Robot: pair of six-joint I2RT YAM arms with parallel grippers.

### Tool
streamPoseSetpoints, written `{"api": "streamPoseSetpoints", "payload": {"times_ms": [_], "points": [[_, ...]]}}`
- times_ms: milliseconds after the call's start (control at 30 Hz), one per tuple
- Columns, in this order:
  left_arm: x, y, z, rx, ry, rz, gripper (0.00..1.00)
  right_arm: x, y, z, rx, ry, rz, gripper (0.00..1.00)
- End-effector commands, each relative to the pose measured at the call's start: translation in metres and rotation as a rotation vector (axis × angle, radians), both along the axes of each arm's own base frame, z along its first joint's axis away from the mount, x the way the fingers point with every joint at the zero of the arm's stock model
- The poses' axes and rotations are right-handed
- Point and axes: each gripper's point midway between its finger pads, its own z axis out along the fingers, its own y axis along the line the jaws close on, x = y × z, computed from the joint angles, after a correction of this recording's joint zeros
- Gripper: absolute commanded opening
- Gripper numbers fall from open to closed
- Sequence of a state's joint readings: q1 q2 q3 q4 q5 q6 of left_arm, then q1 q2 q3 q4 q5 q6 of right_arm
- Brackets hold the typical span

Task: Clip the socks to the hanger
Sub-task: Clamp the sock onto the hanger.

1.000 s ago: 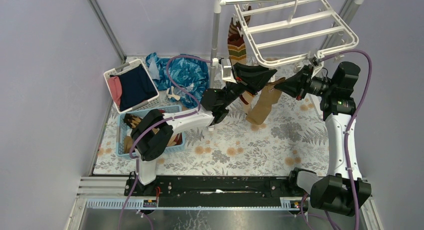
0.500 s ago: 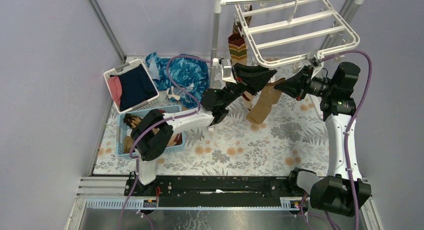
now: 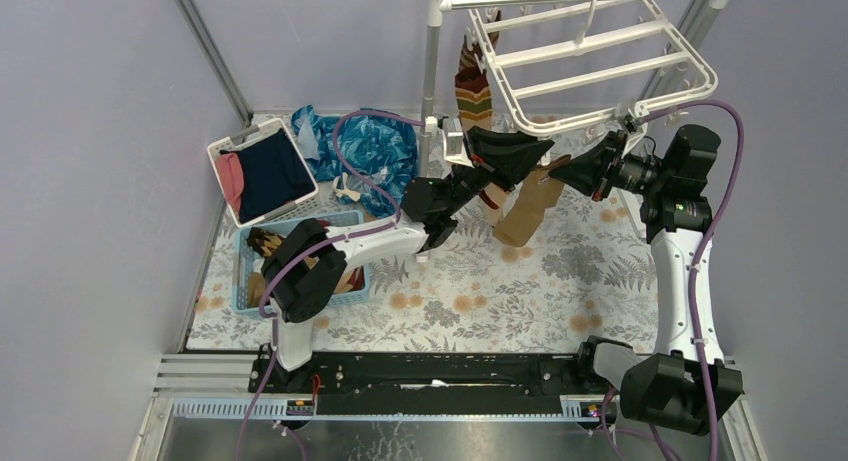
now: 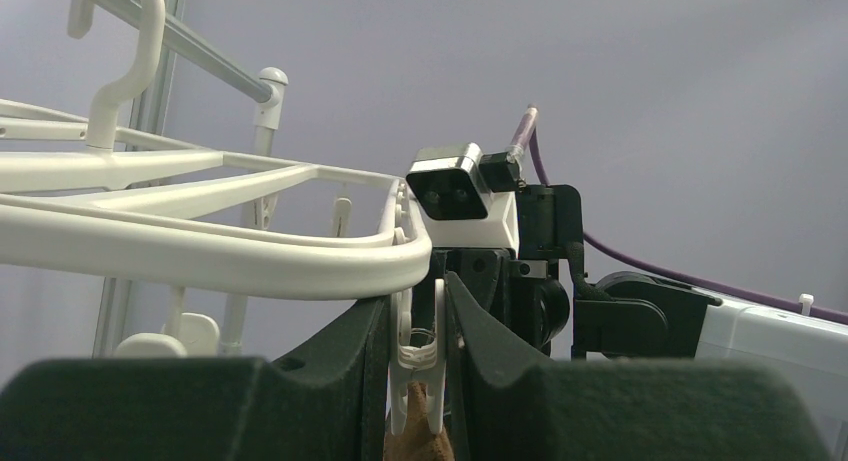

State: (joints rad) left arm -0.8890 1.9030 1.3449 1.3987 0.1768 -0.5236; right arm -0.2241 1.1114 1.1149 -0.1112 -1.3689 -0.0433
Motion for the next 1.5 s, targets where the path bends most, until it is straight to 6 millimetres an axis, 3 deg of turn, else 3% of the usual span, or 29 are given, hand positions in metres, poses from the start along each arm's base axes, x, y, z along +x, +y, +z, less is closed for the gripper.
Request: {"api": "streamPoseSetpoints", "payload": {"times_ms": [0,233,633,900,1167,1467], "points": [[-0.010,0.012,0.018,-0.061,-0.057,-0.011,0.25,-0.003,0.003,0.005,0.007,0.018,-0.015,0.02],[-0.011,0.009,0.017,-0.056,-0.062,-0.019,0.25,0.000,0.003,0.006,0.032,0.070,-0.049,0.01],[-0.005,0.006,0.010,-0.037,-0.062,-0.005,0.25,-0.012,0.009,0.017,0.061,0.076,0.024,0.02],[-0.007,0.010,0.013,-0.041,-0.076,-0.006,0.25,-0.005,0.008,0.015,0.102,0.136,-0.012,0.01],[-0.004,0.013,0.017,-0.030,-0.113,0.023,0.25,-0.022,0.013,0.008,0.107,0.169,0.053,0.02],[-0.003,0.011,0.011,-0.017,-0.128,0.011,0.25,-0.025,0.014,0.014,0.134,0.217,0.068,0.01]]}}
